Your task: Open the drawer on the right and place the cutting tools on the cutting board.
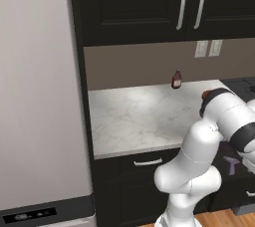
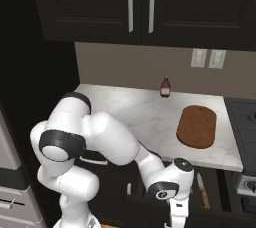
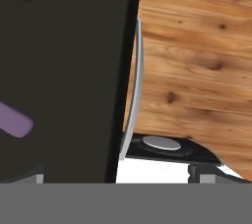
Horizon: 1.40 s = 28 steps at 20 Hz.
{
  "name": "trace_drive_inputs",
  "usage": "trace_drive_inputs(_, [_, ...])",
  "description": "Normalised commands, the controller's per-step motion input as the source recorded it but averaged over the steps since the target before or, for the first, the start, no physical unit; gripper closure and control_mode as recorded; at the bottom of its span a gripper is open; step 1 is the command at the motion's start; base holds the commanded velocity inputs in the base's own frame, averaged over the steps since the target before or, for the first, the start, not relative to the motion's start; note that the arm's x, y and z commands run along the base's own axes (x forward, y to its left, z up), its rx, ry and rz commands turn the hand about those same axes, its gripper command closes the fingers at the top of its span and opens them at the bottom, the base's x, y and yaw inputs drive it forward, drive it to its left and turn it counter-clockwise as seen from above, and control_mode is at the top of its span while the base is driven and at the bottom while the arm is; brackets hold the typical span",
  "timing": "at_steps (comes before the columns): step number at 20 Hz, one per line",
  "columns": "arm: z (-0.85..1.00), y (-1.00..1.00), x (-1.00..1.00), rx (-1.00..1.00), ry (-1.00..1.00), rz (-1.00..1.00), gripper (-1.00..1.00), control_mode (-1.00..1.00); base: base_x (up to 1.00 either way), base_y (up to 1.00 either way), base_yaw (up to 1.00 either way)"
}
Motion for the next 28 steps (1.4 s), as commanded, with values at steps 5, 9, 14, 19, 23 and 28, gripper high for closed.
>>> trace_drive_inputs(5, [-0.04, 0.00, -0.66, 0.00, 0.00, 0.00, -1.00, -1.00, 0.00, 0.00, 0.00])
trace_drive_inputs(9, [-0.01, 0.00, -0.48, 0.00, 0.00, 0.00, -1.00, -1.00, 0.00, 0.00, 0.00])
trace_drive_inputs(14, [0.00, 0.00, -0.38, 0.00, 0.00, 0.00, -1.00, -1.00, 0.00, 0.00, 0.00])
trace_drive_inputs(19, [0.00, 0.00, -0.24, 0.00, 0.00, 0.00, -1.00, -1.00, 0.00, 0.00, 0.00])
trace_drive_inputs(23, [0.00, 0.00, -0.23, 0.00, 0.00, 0.00, -1.00, -1.00, 0.00, 0.00, 0.00])
trace_drive_inputs(28, [0.00, 0.00, -0.17, 0.00, 0.00, 0.00, -1.00, -1.00, 0.00, 0.00, 0.00])
